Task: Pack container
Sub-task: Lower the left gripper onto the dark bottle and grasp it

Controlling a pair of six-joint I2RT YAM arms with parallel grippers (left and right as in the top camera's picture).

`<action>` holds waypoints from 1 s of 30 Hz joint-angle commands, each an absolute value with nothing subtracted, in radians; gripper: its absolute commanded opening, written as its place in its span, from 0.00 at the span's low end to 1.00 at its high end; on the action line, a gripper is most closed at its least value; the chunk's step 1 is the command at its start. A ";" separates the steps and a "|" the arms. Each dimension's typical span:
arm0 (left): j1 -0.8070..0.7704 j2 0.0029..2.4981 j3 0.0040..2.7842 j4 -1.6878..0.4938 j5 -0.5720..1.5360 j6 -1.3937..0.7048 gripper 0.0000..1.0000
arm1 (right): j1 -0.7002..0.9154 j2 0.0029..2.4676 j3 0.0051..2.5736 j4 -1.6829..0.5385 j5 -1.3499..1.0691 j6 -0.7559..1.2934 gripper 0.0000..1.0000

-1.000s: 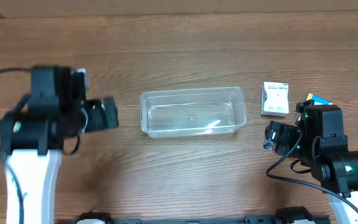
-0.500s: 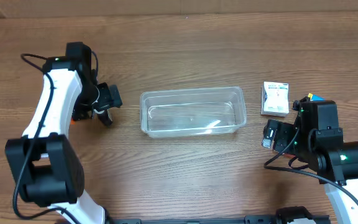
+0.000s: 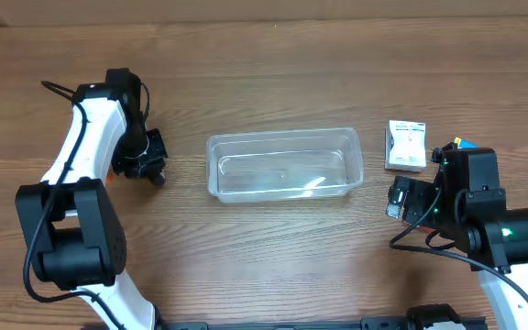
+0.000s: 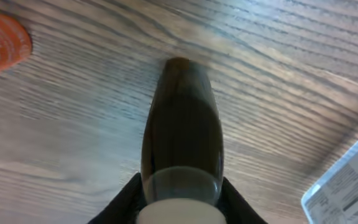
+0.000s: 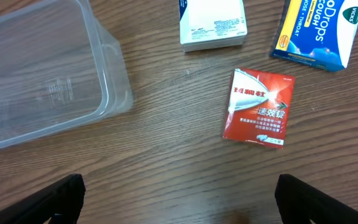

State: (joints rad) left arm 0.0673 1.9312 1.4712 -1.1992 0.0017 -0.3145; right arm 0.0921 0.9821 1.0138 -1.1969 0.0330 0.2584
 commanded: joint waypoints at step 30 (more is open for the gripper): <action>-0.194 1.682 1.831 -1.413 -0.063 -0.556 0.79 | 0.088 0.979 1.045 -1.198 0.039 0.263 1.00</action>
